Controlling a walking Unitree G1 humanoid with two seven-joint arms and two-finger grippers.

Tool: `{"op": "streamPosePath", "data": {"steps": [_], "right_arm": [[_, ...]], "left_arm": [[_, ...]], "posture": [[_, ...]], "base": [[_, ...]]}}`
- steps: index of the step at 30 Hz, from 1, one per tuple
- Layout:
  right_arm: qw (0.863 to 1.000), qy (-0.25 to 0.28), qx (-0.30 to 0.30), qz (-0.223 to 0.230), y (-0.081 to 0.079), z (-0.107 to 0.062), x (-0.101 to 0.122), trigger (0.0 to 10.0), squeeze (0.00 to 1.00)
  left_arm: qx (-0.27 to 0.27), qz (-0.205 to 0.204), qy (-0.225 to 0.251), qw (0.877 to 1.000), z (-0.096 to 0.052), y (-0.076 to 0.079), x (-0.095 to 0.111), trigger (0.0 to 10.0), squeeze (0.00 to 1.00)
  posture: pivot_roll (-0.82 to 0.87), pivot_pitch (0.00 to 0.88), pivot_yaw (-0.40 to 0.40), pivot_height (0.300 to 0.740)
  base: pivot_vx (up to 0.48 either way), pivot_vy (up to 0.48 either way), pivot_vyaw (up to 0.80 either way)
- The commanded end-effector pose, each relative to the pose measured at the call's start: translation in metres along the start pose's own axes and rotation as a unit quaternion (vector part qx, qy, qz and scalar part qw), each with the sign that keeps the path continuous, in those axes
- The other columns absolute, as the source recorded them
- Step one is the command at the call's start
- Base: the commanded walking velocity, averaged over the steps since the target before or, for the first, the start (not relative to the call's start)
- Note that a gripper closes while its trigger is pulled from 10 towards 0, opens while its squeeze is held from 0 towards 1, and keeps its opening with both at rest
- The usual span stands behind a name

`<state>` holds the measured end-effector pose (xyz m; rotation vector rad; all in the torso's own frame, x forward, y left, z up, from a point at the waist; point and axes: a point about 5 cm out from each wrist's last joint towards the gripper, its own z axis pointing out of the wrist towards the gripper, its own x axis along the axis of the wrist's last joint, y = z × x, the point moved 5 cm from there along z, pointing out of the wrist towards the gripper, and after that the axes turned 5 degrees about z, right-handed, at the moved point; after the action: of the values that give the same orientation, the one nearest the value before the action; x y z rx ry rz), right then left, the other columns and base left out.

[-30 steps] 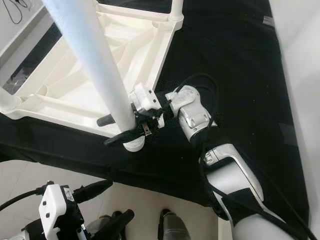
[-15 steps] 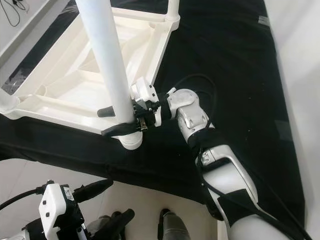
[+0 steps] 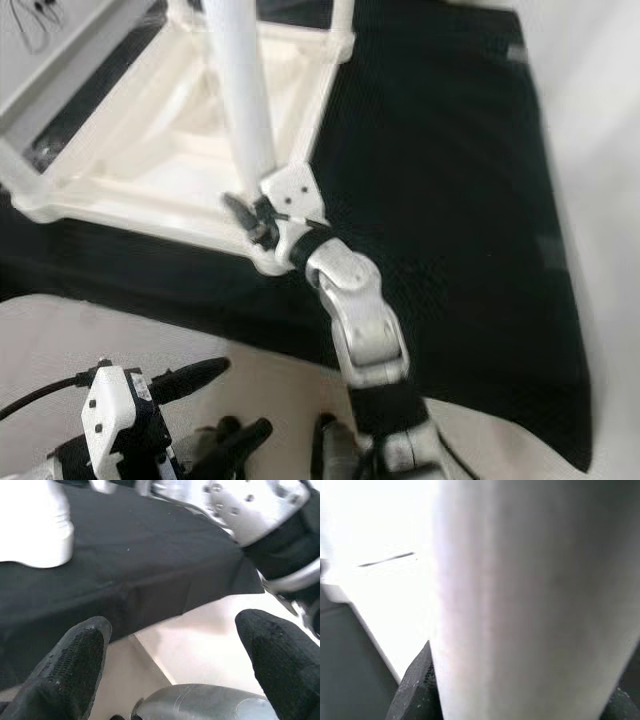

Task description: Building children table

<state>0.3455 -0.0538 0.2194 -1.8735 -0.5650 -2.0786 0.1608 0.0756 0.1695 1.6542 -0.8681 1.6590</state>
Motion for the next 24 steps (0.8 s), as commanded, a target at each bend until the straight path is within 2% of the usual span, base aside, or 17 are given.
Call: {"op": "streamPosePath", "data": {"steps": [1,3,4,8,14,19,24], "right_arm": [[0.993,-0.106,-0.059,0.011,0.009,-0.009,-0.049,10.0,0.00],[0.993,-0.098,-0.071,0.013,0.008,-0.005,-0.047,10.0,0.00],[0.992,-0.076,-0.090,0.033,0.005,0.005,-0.042,10.0,0.00],[0.991,-0.059,-0.107,0.063,-0.003,0.016,-0.040,10.0,0.00],[0.989,-0.065,-0.108,0.077,-0.013,0.012,-0.035,10.0,0.00],[0.988,-0.060,-0.105,0.092,-0.008,0.013,-0.033,10.0,0.00],[0.991,-0.039,-0.092,0.084,0.000,0.020,-0.025,10.0,0.00]], "left_arm": [[0.001,-0.006,-0.004,1.000,0.000,-0.003,-0.004,10.0,0.00],[0.000,-0.006,-0.004,1.000,0.001,-0.004,-0.005,10.0,0.00],[-0.001,-0.003,-0.003,1.000,0.003,-0.007,-0.007,10.0,0.00],[0.007,0.005,-0.002,1.000,0.005,-0.011,-0.008,10.0,0.00],[0.015,0.012,-0.001,1.000,0.006,-0.017,-0.009,10.0,0.00],[0.017,0.016,-0.002,1.000,0.007,-0.021,-0.011,10.0,0.00],[0.018,0.018,-0.003,1.000,0.007,-0.023,-0.012,10.0,0.00]], "posture": [[-0.03,0.302,-0.009,0.740],[-0.03,0.297,-0.010,0.740],[-0.03,0.284,-0.011,0.740],[-0.02,0.262,-0.015,0.740],[-0.01,0.251,-0.015,0.740],[-0.01,0.236,-0.013,0.740],[-0.01,0.220,-0.011,0.740]], "base": [[0.000,0.000,0.00],[0.000,0.000,0.00],[0.000,0.000,0.00],[0.000,0.000,0.00],[0.000,0.000,0.00],[0.000,0.000,0.00],[0.000,0.000,0.00]]}}
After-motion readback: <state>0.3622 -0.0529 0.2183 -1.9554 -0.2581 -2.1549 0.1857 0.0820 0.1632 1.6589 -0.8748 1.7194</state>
